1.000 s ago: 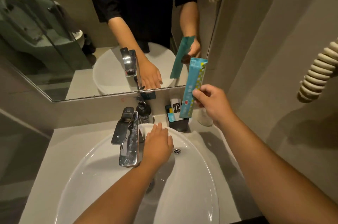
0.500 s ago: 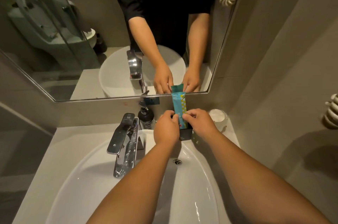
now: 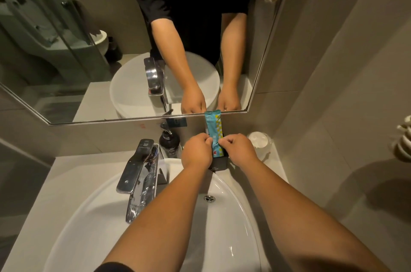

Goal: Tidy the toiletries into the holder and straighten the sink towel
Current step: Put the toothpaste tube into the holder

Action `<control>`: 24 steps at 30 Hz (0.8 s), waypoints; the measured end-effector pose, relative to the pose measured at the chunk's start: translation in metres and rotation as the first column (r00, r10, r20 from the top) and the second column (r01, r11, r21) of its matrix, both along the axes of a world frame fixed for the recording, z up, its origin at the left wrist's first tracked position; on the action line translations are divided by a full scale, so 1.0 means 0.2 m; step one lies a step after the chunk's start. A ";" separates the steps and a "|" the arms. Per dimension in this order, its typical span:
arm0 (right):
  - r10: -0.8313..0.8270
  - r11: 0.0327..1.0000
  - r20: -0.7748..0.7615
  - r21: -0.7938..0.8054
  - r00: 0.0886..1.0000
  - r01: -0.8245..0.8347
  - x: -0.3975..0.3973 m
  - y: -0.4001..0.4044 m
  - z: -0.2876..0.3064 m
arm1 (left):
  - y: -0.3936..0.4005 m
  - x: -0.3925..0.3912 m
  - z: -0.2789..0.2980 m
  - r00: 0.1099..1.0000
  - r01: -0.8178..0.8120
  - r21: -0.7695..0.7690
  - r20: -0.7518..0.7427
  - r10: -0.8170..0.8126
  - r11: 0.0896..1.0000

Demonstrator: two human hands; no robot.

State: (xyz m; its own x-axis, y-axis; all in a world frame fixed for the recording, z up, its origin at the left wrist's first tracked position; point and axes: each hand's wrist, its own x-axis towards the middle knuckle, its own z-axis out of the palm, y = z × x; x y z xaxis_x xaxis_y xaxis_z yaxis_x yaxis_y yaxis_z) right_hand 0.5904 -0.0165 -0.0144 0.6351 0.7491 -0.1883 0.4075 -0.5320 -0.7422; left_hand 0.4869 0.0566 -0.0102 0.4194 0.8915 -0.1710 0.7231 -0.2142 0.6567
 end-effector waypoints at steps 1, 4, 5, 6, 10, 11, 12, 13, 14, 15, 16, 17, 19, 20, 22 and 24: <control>-0.004 1.000 0.001 -0.001 1.000 0.004 0.00 0.00 0.00 | 0.00 0.00 0.00 1.000 0.002 0.004 -0.003 -0.002 1.000; -0.029 1.000 -0.015 0.006 0.999 0.029 -0.01 -0.01 0.00 | -0.01 -0.01 0.01 1.000 0.012 0.022 -0.010 -0.011 1.000; -0.037 0.999 -0.021 0.007 0.999 0.037 -0.02 -0.02 0.01 | -0.01 -0.02 0.02 1.000 0.020 0.030 -0.014 -0.020 0.999; -0.044 0.999 -0.031 0.007 0.999 0.045 -0.02 -0.03 0.02 | -0.02 -0.02 0.02 0.999 0.032 0.038 -0.021 -0.031 0.999; -0.094 0.995 -0.056 0.032 0.994 0.096 -0.03 -0.06 0.06 | -0.03 -0.04 0.06 0.998 0.049 0.069 -0.038 -0.047 0.996; -0.103 0.994 -0.052 0.036 0.993 0.105 -0.03 -0.07 0.07 | -0.04 -0.04 0.07 0.998 0.056 0.074 -0.047 -0.052 0.996; -0.107 0.993 -0.043 0.038 0.993 0.109 -0.03 -0.08 0.09 | -0.05 -0.05 0.08 0.996 0.067 0.085 -0.062 -0.062 0.994; -0.108 0.993 -0.029 0.043 0.994 0.109 -0.03 -0.09 0.11 | -0.06 -0.07 0.09 0.993 0.088 0.109 -0.087 -0.079 0.990; -0.102 0.993 -0.007 0.053 0.995 0.102 -0.04 -0.12 0.14 | -0.07 -0.09 0.10 0.986 0.124 0.159 -0.131 -0.103 0.980; -0.083 0.995 0.045 0.061 0.996 0.080 -0.05 -0.14 0.17 | -0.09 -0.11 0.11 0.971 0.179 0.232 -0.198 -0.134 0.956; -0.045 0.998 0.132 0.055 0.990 0.038 -0.07 -0.18 0.19 | -0.11 -0.14 0.13 0.946 0.249 0.308 -0.279 -0.163 0.918; 0.010 1.000 0.241 0.026 0.970 -0.017 -0.10 -0.22 0.23 | -0.14 -0.18 0.14 0.916 0.323 0.371 -0.355 -0.189 0.870; 0.151 0.988 0.416 -0.075 0.897 -0.132 -0.17 -0.33 0.29 | -0.22 -0.27 0.17 0.857 0.450 0.425 -0.452 -0.247 0.785; 0.223 0.974 0.457 -0.132 0.861 -0.182 -0.22 -0.38 0.31 | -0.26 -0.32 0.18 0.831 0.499 0.420 -0.479 -0.282 0.758; 0.347 0.936 0.491 -0.236 0.799 -0.261 -0.32 -0.49 0.32 | -0.35 -0.46 0.17 0.776 0.583 0.373 -0.517 -0.360 0.721; 0.446 0.890 0.483 -0.327 0.754 -0.317 -0.43 -0.57 0.30 | -0.42 -0.60 0.14 0.729 0.632 0.321 -0.557 -0.399 0.705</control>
